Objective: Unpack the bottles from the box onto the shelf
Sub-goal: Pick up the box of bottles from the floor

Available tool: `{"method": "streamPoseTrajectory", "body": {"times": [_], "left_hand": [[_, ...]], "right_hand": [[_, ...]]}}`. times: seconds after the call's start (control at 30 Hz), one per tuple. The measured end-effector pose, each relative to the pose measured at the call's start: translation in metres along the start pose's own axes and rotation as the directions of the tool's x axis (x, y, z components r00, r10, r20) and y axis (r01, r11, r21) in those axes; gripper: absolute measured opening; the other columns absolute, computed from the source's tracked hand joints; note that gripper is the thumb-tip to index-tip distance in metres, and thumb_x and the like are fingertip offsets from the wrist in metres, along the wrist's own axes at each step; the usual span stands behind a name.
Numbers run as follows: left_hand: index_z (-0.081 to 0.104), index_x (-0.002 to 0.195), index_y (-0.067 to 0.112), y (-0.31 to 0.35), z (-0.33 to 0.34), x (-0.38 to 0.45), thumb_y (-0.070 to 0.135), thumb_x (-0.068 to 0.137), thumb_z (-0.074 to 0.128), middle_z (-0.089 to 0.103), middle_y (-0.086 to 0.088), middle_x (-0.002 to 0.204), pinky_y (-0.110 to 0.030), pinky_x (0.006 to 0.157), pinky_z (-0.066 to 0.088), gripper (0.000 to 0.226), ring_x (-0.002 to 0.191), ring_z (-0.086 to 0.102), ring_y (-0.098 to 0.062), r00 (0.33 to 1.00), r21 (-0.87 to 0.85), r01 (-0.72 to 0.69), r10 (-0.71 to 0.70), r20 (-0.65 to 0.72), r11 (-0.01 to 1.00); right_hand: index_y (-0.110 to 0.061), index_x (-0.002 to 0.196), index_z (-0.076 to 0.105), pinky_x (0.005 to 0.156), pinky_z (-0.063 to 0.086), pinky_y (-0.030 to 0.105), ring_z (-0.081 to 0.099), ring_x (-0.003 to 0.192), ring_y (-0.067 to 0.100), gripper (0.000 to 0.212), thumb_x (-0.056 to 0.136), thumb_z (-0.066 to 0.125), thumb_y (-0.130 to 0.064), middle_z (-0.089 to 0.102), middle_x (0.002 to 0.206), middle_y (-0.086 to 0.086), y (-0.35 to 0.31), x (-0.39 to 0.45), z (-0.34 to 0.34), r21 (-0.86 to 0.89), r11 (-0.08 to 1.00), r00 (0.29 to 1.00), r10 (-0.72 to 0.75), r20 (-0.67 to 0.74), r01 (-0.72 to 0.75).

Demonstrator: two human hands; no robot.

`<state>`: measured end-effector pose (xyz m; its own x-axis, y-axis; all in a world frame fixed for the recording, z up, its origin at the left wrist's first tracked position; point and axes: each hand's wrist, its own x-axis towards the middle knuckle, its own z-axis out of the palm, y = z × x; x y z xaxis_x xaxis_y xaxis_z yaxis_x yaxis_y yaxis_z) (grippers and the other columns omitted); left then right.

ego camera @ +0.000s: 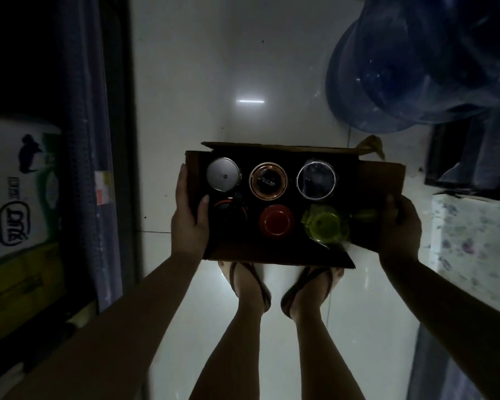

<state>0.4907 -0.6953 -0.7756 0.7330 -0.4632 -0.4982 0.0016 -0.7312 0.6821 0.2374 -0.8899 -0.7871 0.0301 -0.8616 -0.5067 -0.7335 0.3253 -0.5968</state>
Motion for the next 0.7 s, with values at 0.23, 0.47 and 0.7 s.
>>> {"method": "streamPoseTrajectory", "body": {"times": [0.23, 0.47, 0.7], "left_hand": [[0.01, 0.151, 0.035, -0.013, -0.015, 0.011, 0.022, 0.099, 0.045, 0.033, 0.023, 0.141, -0.036, 0.106, 0.04, 0.064, 0.127, 0.038, -0.001, 0.999, -0.007, -0.044, 0.044, 0.023, 0.999], [0.02, 0.147, 0.044, -0.021, -0.024, 0.011, 0.029, 0.097, 0.046, 0.033, 0.01, 0.153, -0.053, 0.11, 0.037, 0.058, 0.14, 0.034, -0.016, 0.998, -0.082, -0.049, 0.046, -0.039, 0.995], [0.027, 0.144, 0.045, 0.005, -0.046, -0.018, 0.025, 0.097, 0.048, 0.038, 0.007, 0.151, -0.051, 0.106, 0.042, 0.056, 0.136, 0.04, -0.017, 0.999, -0.16, -0.038, 0.037, -0.009, 0.986]], "right_hand": [[-0.014, 0.129, 0.051, 0.084, 0.046, 0.019, 0.058, 0.103, 0.013, 0.033, 0.096, 0.047, -0.02, 0.061, 0.12, 0.003, 0.0, 0.003, 0.0, 0.028, 0.997, 0.997, -0.065, -0.036, 0.066], [-0.025, 0.145, 0.034, 0.096, 0.049, 0.028, 0.057, 0.115, 0.017, 0.05, 0.098, 0.045, -0.014, 0.048, 0.133, -0.023, -0.001, -0.004, -0.005, -0.029, 0.968, 0.964, -0.252, -0.079, 0.251], [-0.022, 0.144, 0.037, 0.1, 0.045, 0.029, 0.047, 0.122, 0.005, 0.05, 0.097, 0.046, -0.008, 0.047, 0.139, -0.005, -0.01, -0.031, -0.039, -0.007, 0.969, 0.963, -0.244, -0.111, 0.245]]}}
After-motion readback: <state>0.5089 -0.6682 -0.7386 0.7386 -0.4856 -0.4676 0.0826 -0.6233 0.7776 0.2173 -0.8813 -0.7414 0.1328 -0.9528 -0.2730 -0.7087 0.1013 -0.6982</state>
